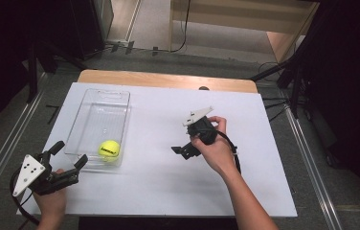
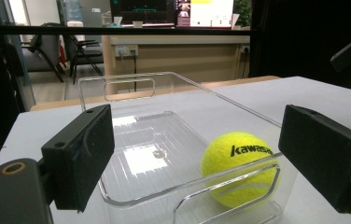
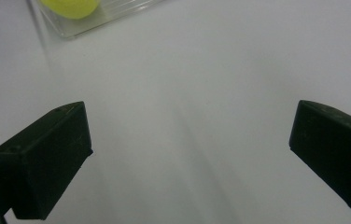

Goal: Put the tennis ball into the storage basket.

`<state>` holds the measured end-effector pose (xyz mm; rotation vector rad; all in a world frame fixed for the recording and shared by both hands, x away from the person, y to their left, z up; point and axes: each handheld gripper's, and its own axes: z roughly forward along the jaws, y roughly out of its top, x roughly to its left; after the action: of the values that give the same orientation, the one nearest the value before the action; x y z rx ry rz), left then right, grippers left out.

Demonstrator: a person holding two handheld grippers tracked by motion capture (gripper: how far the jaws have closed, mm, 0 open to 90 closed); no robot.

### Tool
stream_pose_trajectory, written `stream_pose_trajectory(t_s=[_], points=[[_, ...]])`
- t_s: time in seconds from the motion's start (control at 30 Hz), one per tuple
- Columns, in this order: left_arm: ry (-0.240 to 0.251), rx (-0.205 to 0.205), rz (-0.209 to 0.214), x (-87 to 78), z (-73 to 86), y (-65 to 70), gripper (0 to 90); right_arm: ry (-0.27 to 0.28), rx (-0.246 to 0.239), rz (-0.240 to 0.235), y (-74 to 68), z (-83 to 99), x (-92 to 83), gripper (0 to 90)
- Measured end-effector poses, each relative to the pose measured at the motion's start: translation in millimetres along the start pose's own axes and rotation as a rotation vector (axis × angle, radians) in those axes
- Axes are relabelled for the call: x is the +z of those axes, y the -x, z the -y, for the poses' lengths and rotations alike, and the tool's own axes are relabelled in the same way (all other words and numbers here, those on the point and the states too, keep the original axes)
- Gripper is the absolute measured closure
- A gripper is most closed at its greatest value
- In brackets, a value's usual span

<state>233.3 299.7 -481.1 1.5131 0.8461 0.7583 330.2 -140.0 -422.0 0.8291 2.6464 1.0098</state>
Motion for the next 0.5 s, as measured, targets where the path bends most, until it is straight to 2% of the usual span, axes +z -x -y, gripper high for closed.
stream_pose_trajectory(t_s=[0.5], points=[[-0.002, 0.003, -0.001, 0.1, 0.0, 0.3, 11.1, 0.041, 0.062, 0.033, 5.1, 28.3, -14.9, 0.0]])
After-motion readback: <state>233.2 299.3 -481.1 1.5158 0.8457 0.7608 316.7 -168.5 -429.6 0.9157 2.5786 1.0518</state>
